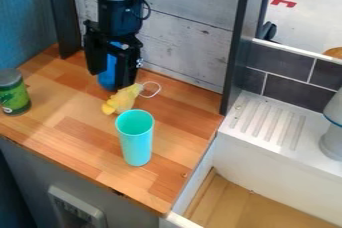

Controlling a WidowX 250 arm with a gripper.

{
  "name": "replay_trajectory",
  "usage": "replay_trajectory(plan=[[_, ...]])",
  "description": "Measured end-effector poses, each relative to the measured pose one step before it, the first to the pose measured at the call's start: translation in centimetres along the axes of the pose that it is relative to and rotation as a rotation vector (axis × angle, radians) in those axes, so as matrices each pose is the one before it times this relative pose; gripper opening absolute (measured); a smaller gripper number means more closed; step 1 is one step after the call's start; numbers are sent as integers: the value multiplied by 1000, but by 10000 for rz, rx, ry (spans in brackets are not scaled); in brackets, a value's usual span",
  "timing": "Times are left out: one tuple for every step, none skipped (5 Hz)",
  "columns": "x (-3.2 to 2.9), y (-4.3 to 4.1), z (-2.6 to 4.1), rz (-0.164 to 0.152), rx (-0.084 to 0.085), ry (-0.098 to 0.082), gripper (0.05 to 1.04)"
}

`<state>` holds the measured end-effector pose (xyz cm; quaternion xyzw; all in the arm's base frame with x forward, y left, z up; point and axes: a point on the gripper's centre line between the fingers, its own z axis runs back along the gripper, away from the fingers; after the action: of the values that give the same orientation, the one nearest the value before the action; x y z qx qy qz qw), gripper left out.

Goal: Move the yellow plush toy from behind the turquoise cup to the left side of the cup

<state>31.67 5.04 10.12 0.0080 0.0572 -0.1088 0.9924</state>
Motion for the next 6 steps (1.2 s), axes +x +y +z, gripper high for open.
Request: replay_trajectory(plan=[[-88, -86, -1212, 6, -168, 364, 1008], [372, 1107, -103, 49, -330, -513, 1009], [-105, 1626, -1043, 1257, 312, -801, 1009], [407, 358, -317, 653, 267, -434, 1009], [432, -290, -1486, 489, -287, 218, 1009], [1188, -837, -731, 208, -710, -46, 1009]])
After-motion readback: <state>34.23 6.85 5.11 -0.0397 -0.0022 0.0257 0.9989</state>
